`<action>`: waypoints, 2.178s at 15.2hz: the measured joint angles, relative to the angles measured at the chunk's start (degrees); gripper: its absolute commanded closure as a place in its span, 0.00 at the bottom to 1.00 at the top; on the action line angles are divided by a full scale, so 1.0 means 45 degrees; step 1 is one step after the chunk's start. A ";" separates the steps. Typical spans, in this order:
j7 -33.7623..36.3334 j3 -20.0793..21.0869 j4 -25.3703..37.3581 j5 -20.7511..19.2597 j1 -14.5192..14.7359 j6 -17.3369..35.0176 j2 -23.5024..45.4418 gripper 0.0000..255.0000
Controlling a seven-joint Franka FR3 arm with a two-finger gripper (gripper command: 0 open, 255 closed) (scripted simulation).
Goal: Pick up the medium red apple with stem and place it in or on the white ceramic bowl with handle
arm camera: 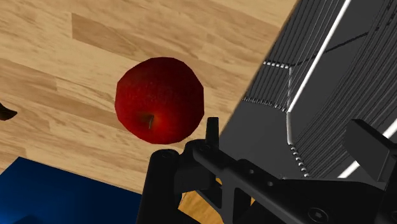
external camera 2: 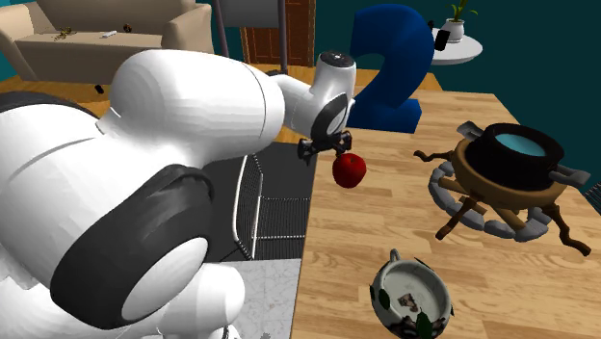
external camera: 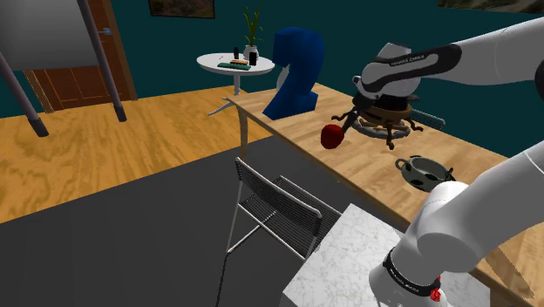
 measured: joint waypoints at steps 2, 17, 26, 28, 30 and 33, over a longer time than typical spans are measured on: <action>-0.1164 -0.0939 0.0660 0.1070 0.0555 0.0439 0.0950 0.00; -0.8638 -0.2886 0.4331 1.0360 0.0556 0.0243 0.7676 0.00; -0.8814 -0.2748 0.4333 1.0655 0.0456 0.0337 0.7905 1.00; -0.8815 -0.2775 0.4361 1.0652 0.0443 0.0358 0.7880 1.00; -0.8810 -0.2759 0.4351 1.0648 0.0452 0.0333 0.7893 1.00; -0.8809 -0.2754 0.4359 1.0653 0.0452 0.0327 0.7897 1.00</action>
